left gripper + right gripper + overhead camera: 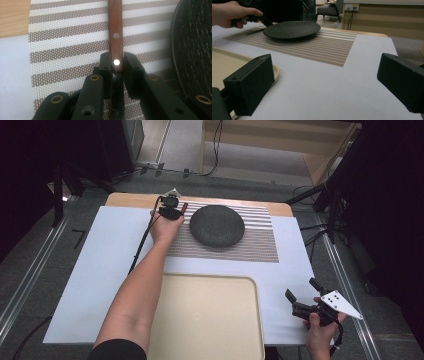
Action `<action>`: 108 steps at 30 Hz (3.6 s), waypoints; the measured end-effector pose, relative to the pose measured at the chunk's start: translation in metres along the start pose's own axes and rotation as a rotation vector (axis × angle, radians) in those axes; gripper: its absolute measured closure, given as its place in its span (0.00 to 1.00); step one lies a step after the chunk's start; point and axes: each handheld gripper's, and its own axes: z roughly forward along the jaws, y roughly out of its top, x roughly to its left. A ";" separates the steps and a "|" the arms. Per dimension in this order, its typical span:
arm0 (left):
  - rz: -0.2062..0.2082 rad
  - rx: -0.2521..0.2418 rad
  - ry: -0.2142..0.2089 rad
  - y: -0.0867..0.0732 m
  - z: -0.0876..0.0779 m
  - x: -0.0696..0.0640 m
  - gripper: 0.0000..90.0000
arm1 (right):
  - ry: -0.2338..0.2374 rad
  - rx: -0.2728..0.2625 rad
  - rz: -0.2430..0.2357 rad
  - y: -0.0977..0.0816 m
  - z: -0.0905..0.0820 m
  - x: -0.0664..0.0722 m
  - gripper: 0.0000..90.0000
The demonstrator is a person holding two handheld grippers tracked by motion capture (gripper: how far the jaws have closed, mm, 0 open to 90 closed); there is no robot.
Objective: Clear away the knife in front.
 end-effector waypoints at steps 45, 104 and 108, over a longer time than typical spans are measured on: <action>0.097 -0.064 -0.144 -0.034 -0.076 0.004 0.87 | -0.010 0.013 -0.025 0.001 0.002 0.003 0.00; 0.279 -0.144 -0.234 -0.157 -0.167 -0.016 0.87 | -0.004 0.014 -0.026 0.000 0.001 0.003 0.00; 0.294 -0.142 -0.249 -0.163 -0.172 -0.020 0.87 | -0.005 0.014 -0.026 0.000 0.001 0.003 0.00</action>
